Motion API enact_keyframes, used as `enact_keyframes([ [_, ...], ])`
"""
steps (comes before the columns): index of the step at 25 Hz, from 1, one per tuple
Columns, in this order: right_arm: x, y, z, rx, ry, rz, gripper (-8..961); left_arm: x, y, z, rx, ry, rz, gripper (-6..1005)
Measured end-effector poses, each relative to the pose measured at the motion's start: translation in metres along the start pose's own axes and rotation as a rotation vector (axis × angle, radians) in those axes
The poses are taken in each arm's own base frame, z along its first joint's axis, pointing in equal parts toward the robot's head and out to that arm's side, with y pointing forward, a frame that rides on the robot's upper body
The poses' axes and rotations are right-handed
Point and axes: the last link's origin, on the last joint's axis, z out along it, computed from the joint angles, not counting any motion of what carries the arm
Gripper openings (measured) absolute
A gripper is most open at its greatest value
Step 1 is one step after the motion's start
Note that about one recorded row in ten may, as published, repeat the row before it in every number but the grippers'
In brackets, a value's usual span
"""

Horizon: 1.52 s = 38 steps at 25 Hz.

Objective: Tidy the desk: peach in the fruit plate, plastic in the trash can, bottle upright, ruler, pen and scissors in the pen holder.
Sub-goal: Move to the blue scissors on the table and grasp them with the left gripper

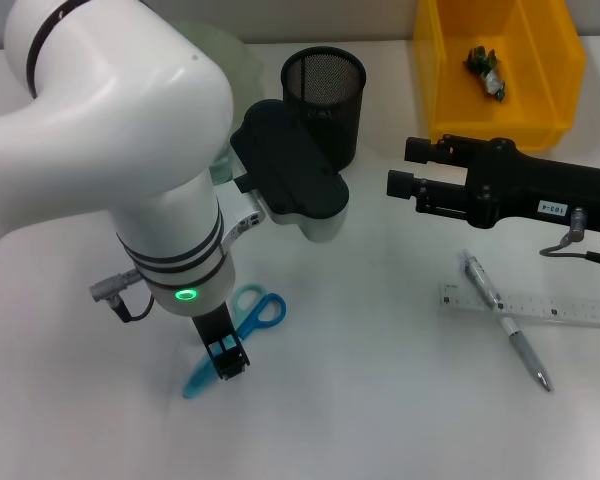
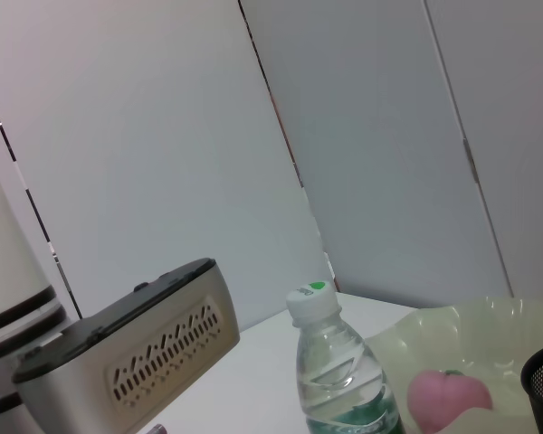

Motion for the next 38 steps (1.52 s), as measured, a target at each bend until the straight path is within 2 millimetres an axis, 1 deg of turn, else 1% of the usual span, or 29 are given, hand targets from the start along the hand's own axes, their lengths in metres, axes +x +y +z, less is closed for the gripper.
enact_keyframes([
  [38, -0.0036, -0.0017, 0.0003, 0.005, -0.011, -0.008, 650, 0.0059, -0.0026, 0.004, 0.009, -0.005, 0.016, 385],
])
